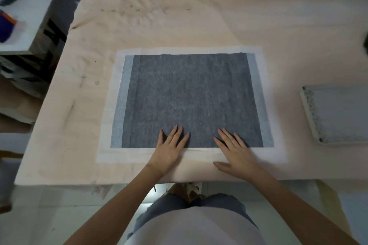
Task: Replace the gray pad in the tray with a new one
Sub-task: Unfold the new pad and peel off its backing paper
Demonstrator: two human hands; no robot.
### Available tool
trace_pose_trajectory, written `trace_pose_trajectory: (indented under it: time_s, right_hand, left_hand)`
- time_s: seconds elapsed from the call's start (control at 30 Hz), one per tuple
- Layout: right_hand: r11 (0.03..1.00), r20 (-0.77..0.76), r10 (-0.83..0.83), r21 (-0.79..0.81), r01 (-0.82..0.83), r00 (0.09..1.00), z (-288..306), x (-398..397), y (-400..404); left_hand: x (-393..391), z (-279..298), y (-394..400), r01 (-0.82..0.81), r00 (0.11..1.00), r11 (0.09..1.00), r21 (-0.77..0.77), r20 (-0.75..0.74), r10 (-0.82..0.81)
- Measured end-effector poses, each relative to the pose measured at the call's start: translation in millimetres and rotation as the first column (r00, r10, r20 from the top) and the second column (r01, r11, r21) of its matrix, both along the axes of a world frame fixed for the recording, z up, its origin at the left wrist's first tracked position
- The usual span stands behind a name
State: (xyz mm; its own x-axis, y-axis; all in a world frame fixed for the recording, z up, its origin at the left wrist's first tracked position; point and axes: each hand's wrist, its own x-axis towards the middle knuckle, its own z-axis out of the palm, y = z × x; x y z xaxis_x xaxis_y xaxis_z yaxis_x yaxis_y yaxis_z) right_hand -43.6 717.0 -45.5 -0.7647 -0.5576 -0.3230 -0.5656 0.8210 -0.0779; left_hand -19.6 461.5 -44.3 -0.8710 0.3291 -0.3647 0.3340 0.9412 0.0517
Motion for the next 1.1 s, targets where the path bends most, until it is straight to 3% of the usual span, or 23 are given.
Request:
trace_pose_trajectory:
  time_s: [0.17,0.33,0.67,0.93,1.03,1.1]
  right_hand:
    - [0.995,-0.046,-0.096,0.027,0.097,0.994,4,5,-28]
    - [0.991,-0.212,-0.12,-0.087,0.104,0.97,11,11,-64]
    - [0.952,-0.284,-0.197,-0.283,0.115,0.938,15,11,-23]
    - [0.809,-0.212,-0.512,-0.445,0.384,0.832,18,21,-32]
    - [0.819,-0.263,-0.517,-0.429,0.382,0.814,26,16,-39]
    - [0.859,-0.232,-0.462,-0.356,0.368,0.856,25,15,-41]
  left_hand:
    - [-2,3,3,-0.022,0.998,1.0,0.007,-0.058,0.023]
    - [2,17,1,0.028,0.942,0.991,0.128,-0.335,0.017]
    - [22,18,-50,-0.147,0.909,0.978,0.145,-0.371,0.191]
    - [30,21,-64,-0.333,0.867,0.926,0.178,-0.33,0.374]
    - [24,25,-64,-0.39,0.837,0.903,0.182,-0.338,0.43]
    - [23,23,-62,-0.387,0.84,0.904,0.182,-0.335,0.427]
